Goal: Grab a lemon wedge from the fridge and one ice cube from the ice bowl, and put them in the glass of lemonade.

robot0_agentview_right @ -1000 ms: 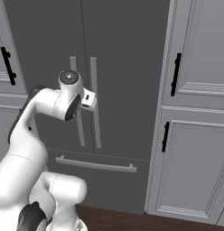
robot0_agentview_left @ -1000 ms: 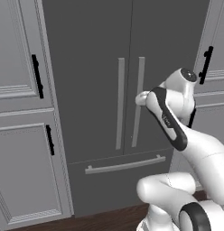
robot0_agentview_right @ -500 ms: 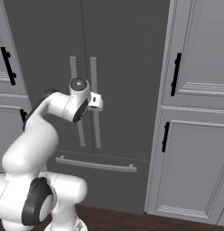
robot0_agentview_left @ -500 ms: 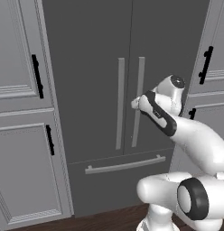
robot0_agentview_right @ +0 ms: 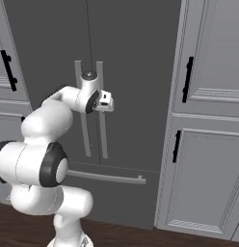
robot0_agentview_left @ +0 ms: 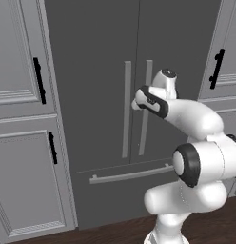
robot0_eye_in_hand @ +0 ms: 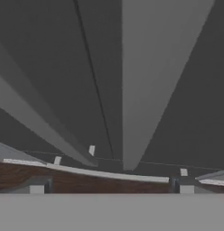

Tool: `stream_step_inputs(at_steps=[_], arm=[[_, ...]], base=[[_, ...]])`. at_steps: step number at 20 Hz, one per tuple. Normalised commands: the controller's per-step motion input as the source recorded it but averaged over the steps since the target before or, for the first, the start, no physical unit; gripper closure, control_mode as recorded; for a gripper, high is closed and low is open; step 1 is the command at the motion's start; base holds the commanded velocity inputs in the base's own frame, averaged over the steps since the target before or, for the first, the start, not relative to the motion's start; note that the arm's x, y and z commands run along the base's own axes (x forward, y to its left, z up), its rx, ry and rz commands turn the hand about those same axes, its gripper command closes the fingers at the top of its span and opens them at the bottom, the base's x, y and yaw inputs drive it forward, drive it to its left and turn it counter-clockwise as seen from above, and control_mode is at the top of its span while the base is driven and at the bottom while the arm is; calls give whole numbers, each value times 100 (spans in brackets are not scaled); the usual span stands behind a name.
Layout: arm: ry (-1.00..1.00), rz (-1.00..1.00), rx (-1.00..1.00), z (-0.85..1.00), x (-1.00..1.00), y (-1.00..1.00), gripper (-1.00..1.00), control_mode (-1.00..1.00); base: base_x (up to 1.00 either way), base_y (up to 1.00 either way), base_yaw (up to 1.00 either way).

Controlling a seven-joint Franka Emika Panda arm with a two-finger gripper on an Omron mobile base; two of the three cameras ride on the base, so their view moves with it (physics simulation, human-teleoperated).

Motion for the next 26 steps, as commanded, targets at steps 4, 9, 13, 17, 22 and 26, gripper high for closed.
stream_step_inputs(at_steps=[4, 9, 13, 17, 22, 26], arm=[[-7, -2, -10, -1, 31, 0, -100, -100], [0, -4, -7, -5, 45, -3, -100, -100], [-1, -4, -4, -28, 38, -2, -100, -100], [-14, -1, 0, -47, 17, -1, -100, -100], [-18, -2, 0, -45, 34, -11, -100, -100], [-11, 0, 4, -42, 52, -31, -100, -100]], base=[[0, 0, 0], [0, 0, 0], [0, 0, 0], [0, 0, 0], [0, 0, 0], [0, 0, 0]])
